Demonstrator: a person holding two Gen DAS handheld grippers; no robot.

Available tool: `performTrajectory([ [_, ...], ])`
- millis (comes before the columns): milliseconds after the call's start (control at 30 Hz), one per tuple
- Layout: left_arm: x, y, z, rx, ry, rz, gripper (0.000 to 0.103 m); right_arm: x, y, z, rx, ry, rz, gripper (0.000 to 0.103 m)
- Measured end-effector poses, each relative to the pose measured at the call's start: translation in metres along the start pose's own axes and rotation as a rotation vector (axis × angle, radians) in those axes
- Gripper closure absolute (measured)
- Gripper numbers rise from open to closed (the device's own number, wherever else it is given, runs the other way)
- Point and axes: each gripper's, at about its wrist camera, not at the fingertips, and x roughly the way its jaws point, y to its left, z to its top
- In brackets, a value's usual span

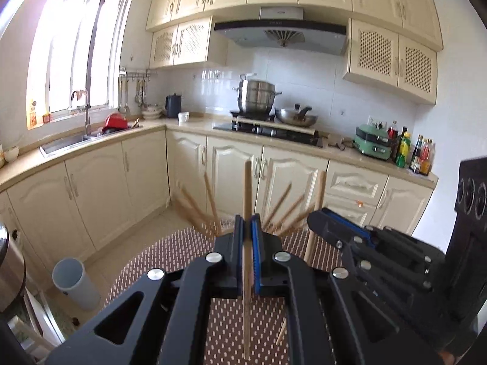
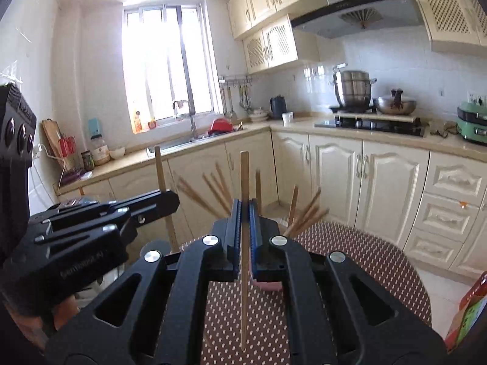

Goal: Organize utensils
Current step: 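Lower the chopstick into the pink cup and open the left gripper while the right gripper releases its chopstick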

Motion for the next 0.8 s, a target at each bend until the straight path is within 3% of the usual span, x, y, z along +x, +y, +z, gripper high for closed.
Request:
performTrajectory([
  [433,0.014,0.0,0.069,-0.04,-0.193,0.008,0.097,0.011,-0.006,0.041,-0.016,-0.161,-0.04,0.097],
  [800,0.044,0.01,0.079,-0.107,-0.3,0.019,0.097,0.026,-0.022,0.048,0.013,-0.213,-0.073,0.098],
])
